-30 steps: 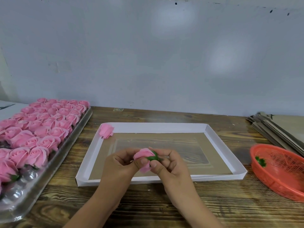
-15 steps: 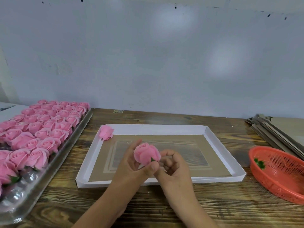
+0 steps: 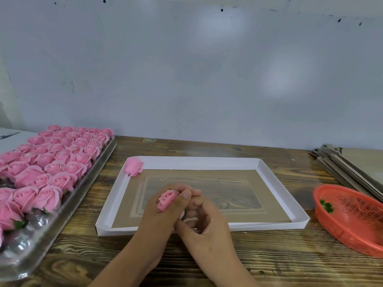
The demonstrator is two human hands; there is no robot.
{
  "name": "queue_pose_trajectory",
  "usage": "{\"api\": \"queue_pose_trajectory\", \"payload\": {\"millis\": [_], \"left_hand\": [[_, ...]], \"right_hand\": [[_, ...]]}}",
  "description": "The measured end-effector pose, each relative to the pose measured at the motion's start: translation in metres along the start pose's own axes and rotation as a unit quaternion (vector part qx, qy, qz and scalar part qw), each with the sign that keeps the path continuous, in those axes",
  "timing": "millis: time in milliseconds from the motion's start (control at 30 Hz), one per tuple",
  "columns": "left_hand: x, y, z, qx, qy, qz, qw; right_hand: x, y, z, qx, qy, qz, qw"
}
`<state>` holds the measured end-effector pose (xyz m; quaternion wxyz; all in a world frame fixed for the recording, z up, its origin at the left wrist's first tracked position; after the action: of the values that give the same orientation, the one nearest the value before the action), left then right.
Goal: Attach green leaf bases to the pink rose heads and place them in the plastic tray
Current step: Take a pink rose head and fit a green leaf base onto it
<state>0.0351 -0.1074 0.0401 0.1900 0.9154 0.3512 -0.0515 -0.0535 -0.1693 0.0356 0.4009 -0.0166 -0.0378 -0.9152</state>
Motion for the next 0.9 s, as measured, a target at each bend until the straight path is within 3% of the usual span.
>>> {"api": "queue_pose_trajectory", "payload": {"millis": [133,400,600,767,900], "left_hand": [[-0.002,-0.002,-0.002,-0.006,-0.020,0.005,1.000],[-0.005,0.001,0.000,0.004,-0.040,0.025,0.999],[0.000,0.003,-0.002,-0.021,0.021,0.009,1.000],[-0.005,0.001,0.000,-0.016,0.073,0.061,0.995],[-0.005,0.002,-0.005,-0.041,0.091,0.101,0.990]], "right_hand": [[-0.004,-0.002,0.011,0.012,0.025,0.047,0.998],[0.001,0.000,-0.002,-0.032,0.063,0.010,0.997],[-0.005,-0.001,0.000,-0.046,0.016,0.046,0.998],[-0.001,-0.003,0.007,-0.019,-0.010,0.064,0.998],[0.004,0.001,0.006,-0.015,0.044,0.057,0.997]]}}
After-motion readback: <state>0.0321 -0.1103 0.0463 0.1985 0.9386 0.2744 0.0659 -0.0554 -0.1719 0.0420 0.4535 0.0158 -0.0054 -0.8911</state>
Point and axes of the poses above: each hand's wrist, its own y-axis towards the middle knuckle, its own x-axis out of the back of the hand, z = x × y, the point moved 7 cm from there along y, towards the middle knuckle, and after that the axes turned 12 degrees about -x, right-handed, at the moved point
